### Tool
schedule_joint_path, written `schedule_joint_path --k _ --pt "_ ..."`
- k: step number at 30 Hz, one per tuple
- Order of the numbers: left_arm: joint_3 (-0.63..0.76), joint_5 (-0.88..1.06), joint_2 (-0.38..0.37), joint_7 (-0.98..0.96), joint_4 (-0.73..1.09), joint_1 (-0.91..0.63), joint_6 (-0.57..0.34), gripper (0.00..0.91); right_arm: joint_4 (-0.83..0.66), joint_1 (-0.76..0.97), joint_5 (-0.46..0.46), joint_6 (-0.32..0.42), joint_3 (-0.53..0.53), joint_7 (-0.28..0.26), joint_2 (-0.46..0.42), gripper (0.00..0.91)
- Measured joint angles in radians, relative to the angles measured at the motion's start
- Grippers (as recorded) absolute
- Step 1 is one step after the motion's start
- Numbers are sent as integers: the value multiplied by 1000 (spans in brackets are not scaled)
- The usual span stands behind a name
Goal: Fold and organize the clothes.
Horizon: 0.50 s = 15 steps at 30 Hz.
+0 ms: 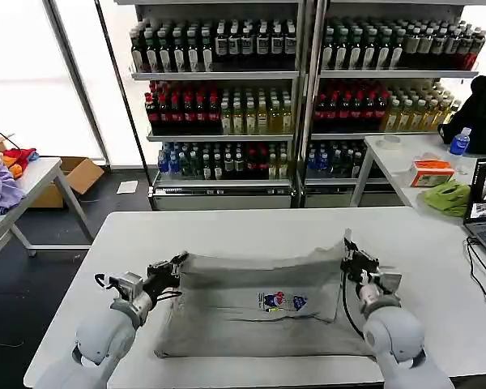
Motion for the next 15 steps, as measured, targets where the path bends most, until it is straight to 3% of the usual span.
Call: schedule_joint_path --k 15 --pt "-30 60 -26 16 -77 160 -30 10 86 -241 -69 28 54 37 1 0"
